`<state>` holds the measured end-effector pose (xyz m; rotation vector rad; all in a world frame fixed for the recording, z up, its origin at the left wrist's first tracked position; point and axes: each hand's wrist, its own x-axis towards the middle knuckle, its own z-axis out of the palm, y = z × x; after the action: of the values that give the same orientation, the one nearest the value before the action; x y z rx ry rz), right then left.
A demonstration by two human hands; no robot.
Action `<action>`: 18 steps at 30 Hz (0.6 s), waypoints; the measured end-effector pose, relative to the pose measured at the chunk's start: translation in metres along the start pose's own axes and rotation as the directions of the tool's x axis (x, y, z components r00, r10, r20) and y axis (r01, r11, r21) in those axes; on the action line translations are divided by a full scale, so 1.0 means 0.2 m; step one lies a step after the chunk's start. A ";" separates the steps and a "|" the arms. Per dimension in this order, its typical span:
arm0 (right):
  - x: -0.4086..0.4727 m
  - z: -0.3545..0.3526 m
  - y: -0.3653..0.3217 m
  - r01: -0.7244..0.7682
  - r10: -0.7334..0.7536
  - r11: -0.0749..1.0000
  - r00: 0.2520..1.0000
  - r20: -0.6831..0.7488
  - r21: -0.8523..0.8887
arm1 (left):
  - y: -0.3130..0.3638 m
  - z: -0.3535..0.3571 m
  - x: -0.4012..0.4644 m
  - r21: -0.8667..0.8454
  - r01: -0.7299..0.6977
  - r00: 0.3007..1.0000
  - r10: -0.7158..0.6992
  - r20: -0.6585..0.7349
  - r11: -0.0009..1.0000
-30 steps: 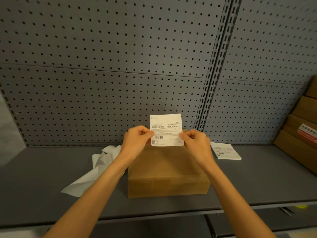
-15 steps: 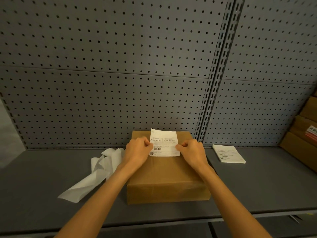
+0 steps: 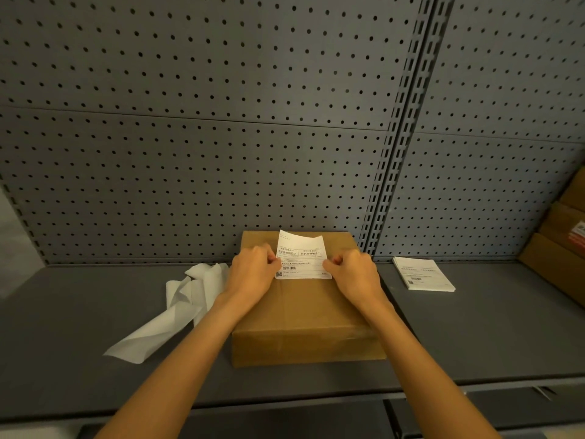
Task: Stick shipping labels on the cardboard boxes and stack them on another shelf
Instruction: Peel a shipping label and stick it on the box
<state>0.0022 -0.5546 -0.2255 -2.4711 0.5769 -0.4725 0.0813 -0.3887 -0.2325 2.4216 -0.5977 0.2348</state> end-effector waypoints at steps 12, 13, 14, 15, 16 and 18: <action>-0.02 -0.01 0.00 0.004 -0.004 1.000 1.000 0.013 -0.023 | -0.01 0.00 0.00 -0.004 0.011 1.000 -0.011 -0.014 1.000; -0.02 -0.01 0.00 0.001 -0.001 1.000 1.000 0.012 -0.028 | -0.01 0.00 -0.01 -0.005 0.016 1.000 -0.016 -0.020 1.000; -0.02 -0.01 -0.01 0.000 0.000 1.000 1.000 0.005 -0.029 | 0.00 0.00 -0.01 -0.003 0.018 1.000 -0.018 -0.022 1.000; -0.02 -0.01 -0.01 -0.002 0.002 1.000 1.000 0.000 -0.026 | 0.00 0.00 -0.01 -0.001 0.015 1.000 -0.015 -0.020 1.000; -0.03 -0.02 -0.01 -0.003 0.003 1.000 1.000 -0.006 -0.023 | 0.00 0.00 -0.01 0.001 0.010 1.000 -0.010 -0.021 1.000; -0.03 -0.03 -0.02 -0.001 0.000 0.999 1.000 -0.014 -0.050 | 0.01 -0.01 -0.02 0.014 -0.010 0.999 0.010 -0.037 1.000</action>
<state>-0.0044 -0.5504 -0.2204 -2.5165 0.6014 -0.4809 0.0764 -0.3877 -0.2303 2.4224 -0.5937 0.2883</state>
